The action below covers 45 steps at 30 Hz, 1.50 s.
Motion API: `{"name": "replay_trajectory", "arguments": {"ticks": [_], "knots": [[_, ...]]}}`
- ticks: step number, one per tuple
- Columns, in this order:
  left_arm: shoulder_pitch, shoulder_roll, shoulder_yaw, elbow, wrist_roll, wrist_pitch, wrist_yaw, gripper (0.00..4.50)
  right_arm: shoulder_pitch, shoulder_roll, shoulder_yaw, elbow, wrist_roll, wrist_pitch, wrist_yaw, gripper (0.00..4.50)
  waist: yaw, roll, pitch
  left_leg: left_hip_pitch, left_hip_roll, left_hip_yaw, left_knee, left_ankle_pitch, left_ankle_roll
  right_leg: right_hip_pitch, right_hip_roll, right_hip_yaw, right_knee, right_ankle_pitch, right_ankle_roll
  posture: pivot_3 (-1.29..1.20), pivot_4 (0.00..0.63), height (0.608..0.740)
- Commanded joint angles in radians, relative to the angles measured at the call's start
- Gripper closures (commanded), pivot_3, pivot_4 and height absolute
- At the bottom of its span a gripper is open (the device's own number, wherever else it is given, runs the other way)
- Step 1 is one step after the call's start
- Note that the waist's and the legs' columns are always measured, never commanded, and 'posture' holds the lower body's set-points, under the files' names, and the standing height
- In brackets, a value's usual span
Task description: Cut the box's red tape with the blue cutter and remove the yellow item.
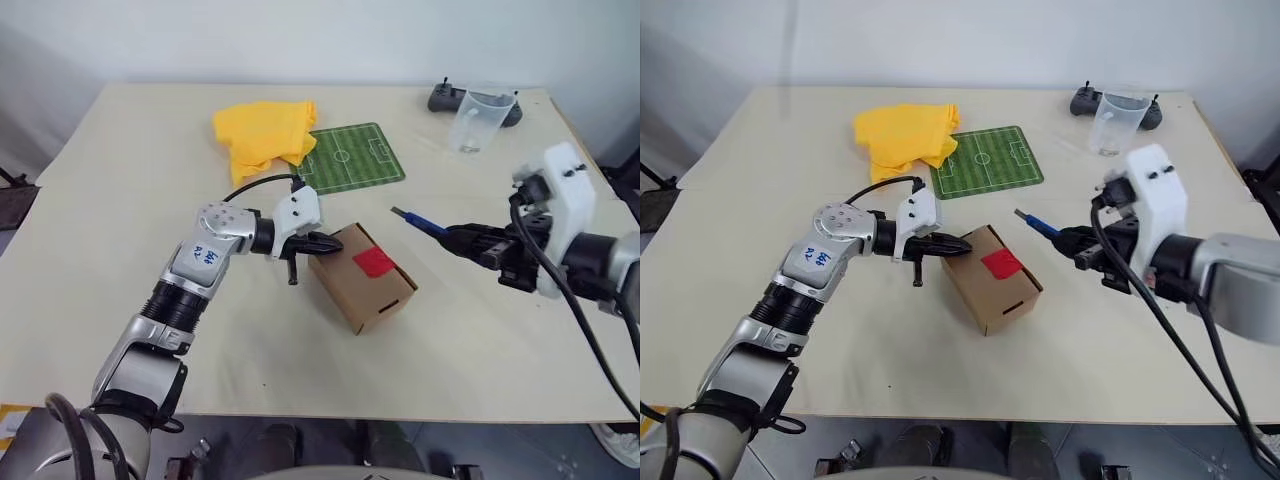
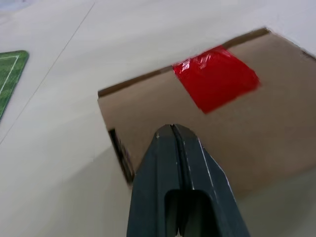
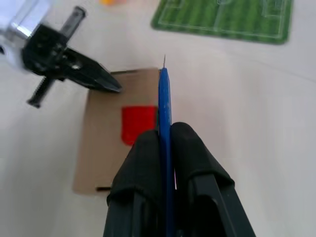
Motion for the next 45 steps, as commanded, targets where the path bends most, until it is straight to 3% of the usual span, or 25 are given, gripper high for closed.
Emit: {"name": "replay_trajectory", "arguments": {"ticks": [1, 6, 15, 40, 45], "knots": [[-0.010, -0.019, 0.011, -0.037, 0.004, 0.019, 0.011, 4.50, -0.190, 0.093, 0.115, 0.129, 0.008, 0.167, -0.046, 4.41, 0.000, 0.000, 0.000, 0.000, 0.000, 0.000, -0.001, 0.000, 0.000, 0.000, 0.000, 0.001, 0.001, 0.000, 0.000, 0.00, 0.150, 0.740], [0.003, -0.028, 0.010, -0.063, 0.009, 0.041, 0.017, 4.50, -0.437, 0.167, 0.267, 0.319, 0.008, 0.404, 0.028, 4.41, 0.000, 0.001, 0.000, -0.013, 0.000, -0.001, 0.007, 0.001, -0.001, -0.015, 0.000, 0.001, 0.013, 0.000, -0.001, 0.00, 0.150, 0.740], [0.025, -0.015, 0.006, -0.108, 0.022, 0.070, 0.021, 4.50, -0.651, 0.186, 0.437, 0.469, 0.008, 0.550, 0.067, 4.41, 0.002, 0.001, 0.000, -0.019, -0.003, -0.006, 0.013, 0.000, -0.001, -0.016, -0.002, 0.001, 0.013, 0.000, -0.001, 0.00, 0.150, 0.740], [0.034, -0.017, -0.005, -0.100, 0.040, 0.070, 0.007, 4.50, -0.539, 0.286, 0.328, 0.449, 0.008, 0.463, -0.122, 4.41, 0.001, 0.001, 0.000, -0.019, -0.004, -0.006, 0.014, 0.001, -0.001, -0.017, -0.002, -0.003, 0.016, 0.000, -0.001, 0.00, 0.150, 0.740], [0.041, -0.015, -0.006, -0.109, 0.040, 0.075, 0.006, 4.50, -0.584, 0.289, 0.316, 0.478, 0.008, 0.471, -0.162, 4.41, 0.000, 0.001, 0.000, -0.019, -0.004, -0.006, 0.014, 0.001, -0.001, -0.017, -0.003, -0.005, 0.017, 0.000, -0.001, 0.00, 0.150, 0.740]]}}
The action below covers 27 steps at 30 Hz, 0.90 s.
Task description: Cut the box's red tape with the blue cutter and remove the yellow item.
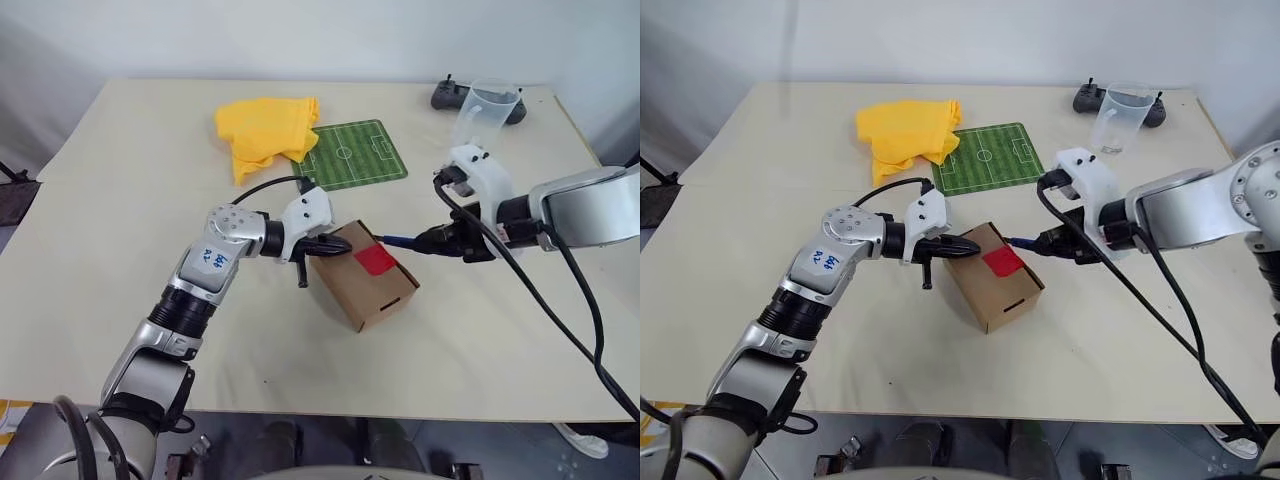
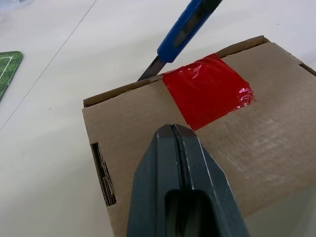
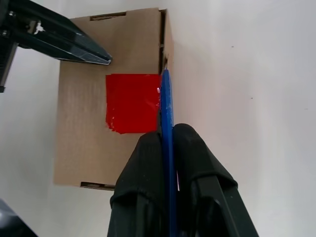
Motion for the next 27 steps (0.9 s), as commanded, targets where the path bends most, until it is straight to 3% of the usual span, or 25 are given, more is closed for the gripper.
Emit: {"name": "replay_trajectory", "arguments": {"ticks": [1, 8, 27], "knots": [[0.020, 0.006, -0.008, -0.025, 0.007, 0.008, -0.009, 4.50, -0.065, -0.001, -0.061, 0.026, 0.010, -0.004, -0.029, 4.41, 0.000, 0.000, 0.000, 0.000, 0.000, 0.000, 0.000, 0.000, 0.000, 0.000, 0.000, 0.000, 0.000, 0.000, 0.000, 0.00, 0.150, 0.740], [0.022, 0.009, -0.012, -0.027, 0.011, 0.008, -0.012, 4.50, -0.072, 0.031, -0.073, 0.028, 0.010, 0.002, -0.031, 4.41, -0.001, 0.000, 0.000, 0.000, 0.000, 0.000, 0.000, 0.000, 0.000, 0.000, 0.000, -0.001, 0.001, 0.000, 0.000, 0.00, 0.150, 0.740], [0.027, 0.016, -0.014, -0.030, 0.022, 0.004, -0.011, 4.50, 0.110, 0.011, -0.088, -0.107, 0.010, -0.056, -0.019, 4.41, -0.001, 0.001, 0.000, 0.000, -0.001, 0.000, 0.002, 0.000, 0.000, 0.000, -0.001, -0.001, 0.002, 0.000, 0.000, 0.00, 0.150, 0.740]]}}
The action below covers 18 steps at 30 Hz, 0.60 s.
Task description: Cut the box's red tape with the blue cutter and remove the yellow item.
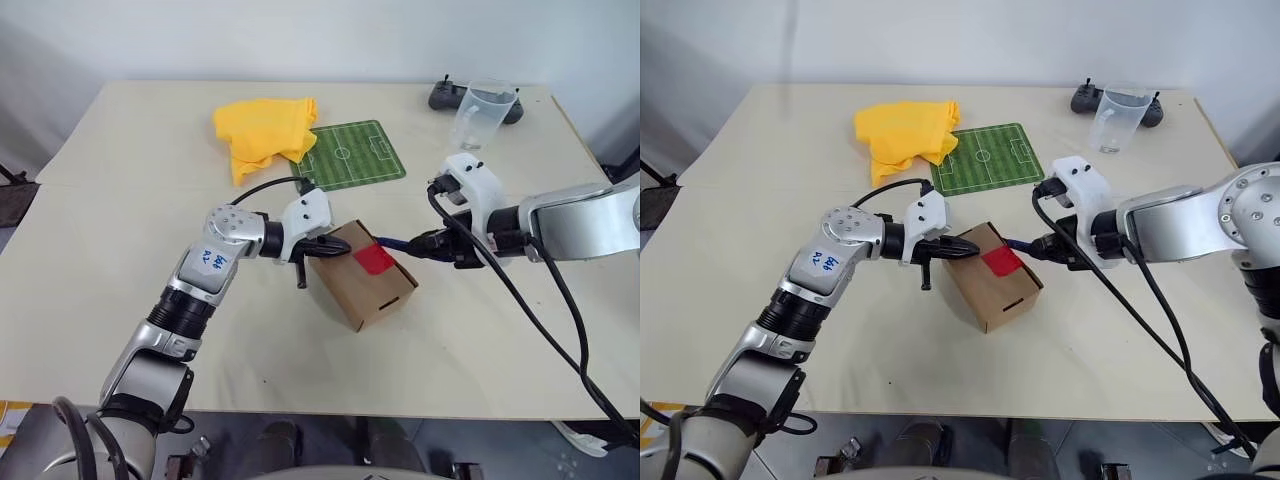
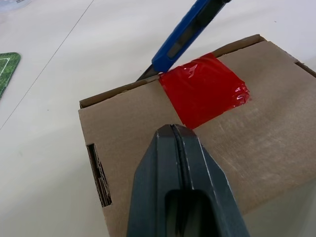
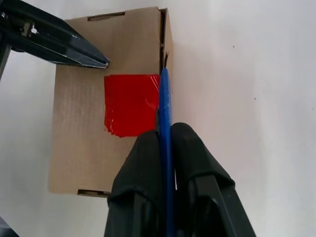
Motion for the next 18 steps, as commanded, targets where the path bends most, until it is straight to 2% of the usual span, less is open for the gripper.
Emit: {"name": "replay_trajectory", "arguments": {"ticks": [1, 11, 18], "knots": [[0.020, 0.011, -0.013, -0.021, 0.015, 0.007, -0.007, 4.50, 0.001, -0.020, -0.029, -0.031, 0.019, 0.000, 0.019, 4.41, 0.000, 0.000, 0.000, 0.000, 0.000, 0.000, 0.000, 0.000, 0.000, 0.000, 0.000, 0.000, 0.000, 0.000, 0.000, 0.00, 0.150, 0.740], [0.026, 0.012, -0.013, -0.024, 0.015, 0.010, -0.007, 4.50, -0.113, -0.035, -0.032, 0.052, 0.019, 0.044, 0.023, 4.41, 0.000, 0.000, 0.000, 0.000, 0.000, 0.000, 0.000, 0.000, 0.000, 0.000, 0.000, 0.000, 0.000, 0.000, 0.000, 0.00, 0.150, 0.740], [0.020, 0.010, -0.017, -0.017, 0.018, 0.006, -0.011, 4.50, -0.085, -0.010, -0.035, 0.021, 0.019, 0.026, 0.039, 4.41, 0.000, 0.000, 0.000, 0.000, 0.000, 0.000, 0.000, 0.000, 0.000, 0.000, 0.000, 0.000, 0.000, 0.000, 0.000, 0.00, 0.150, 0.740]]}}
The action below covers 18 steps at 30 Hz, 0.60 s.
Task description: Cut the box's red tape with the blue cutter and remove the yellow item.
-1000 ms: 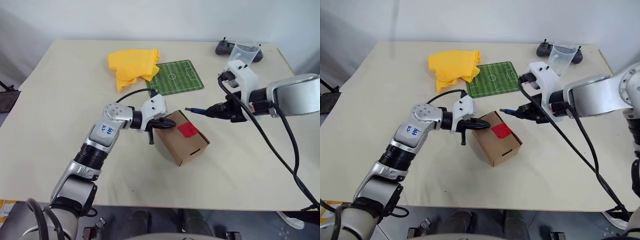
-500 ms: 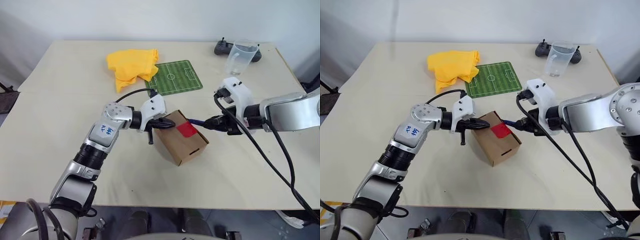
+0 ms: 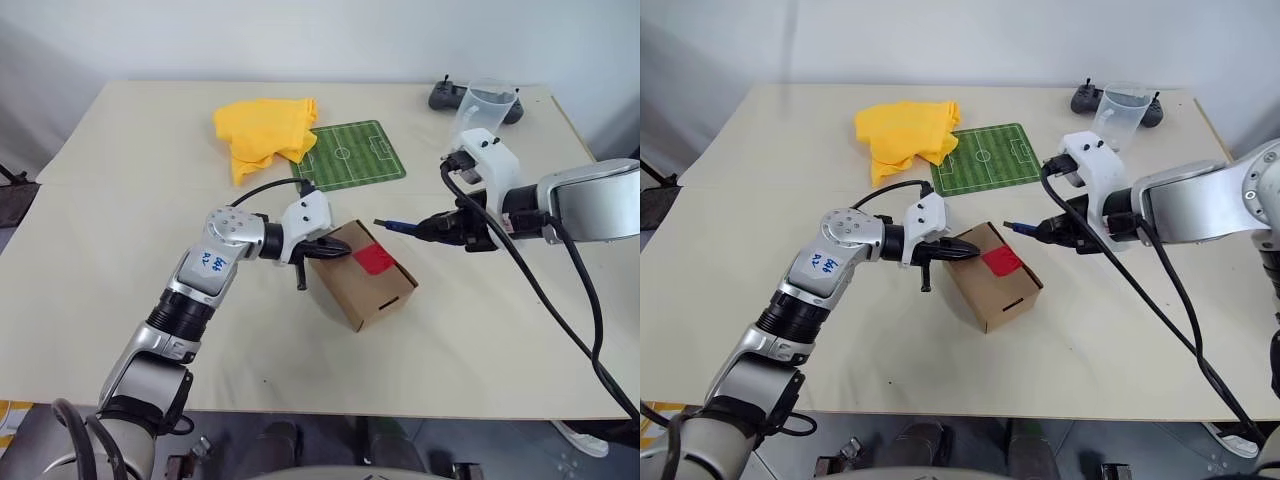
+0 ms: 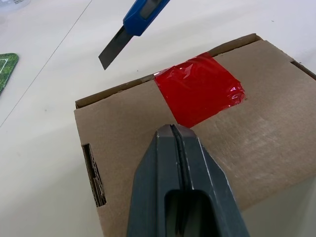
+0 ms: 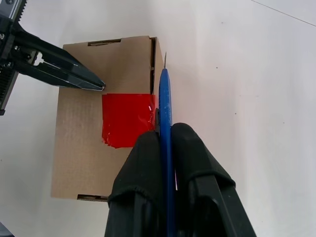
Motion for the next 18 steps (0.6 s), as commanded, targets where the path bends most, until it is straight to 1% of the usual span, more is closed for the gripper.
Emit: {"name": "replay_trajectory", "arguments": {"ticks": [1, 10, 18], "knots": [[0.009, 0.009, -0.017, 0.001, 0.017, 0.004, -0.011, 4.50, 0.011, 0.006, -0.034, -0.036, 0.017, -0.013, 0.017, 4.41, 0.000, 0.000, 0.000, 0.000, 0.000, 0.000, 0.000, 0.000, 0.000, 0.000, 0.000, 0.000, 0.000, 0.000, 0.000, 0.00, 0.150, 0.740], [0.011, 0.017, -0.015, -0.009, 0.018, 0.011, -0.015, 4.50, 0.120, 0.016, -0.056, -0.107, 0.017, -0.070, -0.011, 4.41, -0.001, 0.000, 0.000, 0.001, 0.000, 0.000, 0.000, 0.000, 0.000, 0.001, 0.000, 0.000, 0.001, 0.000, 0.000, 0.00, 0.150, 0.740], [0.016, 0.018, -0.014, -0.019, 0.018, 0.016, -0.011, 4.50, 0.141, -0.013, -0.072, -0.100, 0.017, -0.067, -0.013, 4.41, -0.001, 0.000, 0.000, 0.002, 0.000, 0.001, 0.000, 0.000, 0.000, 0.001, 0.000, 0.001, 0.002, 0.000, 0.000, 0.00, 0.150, 0.740]]}}
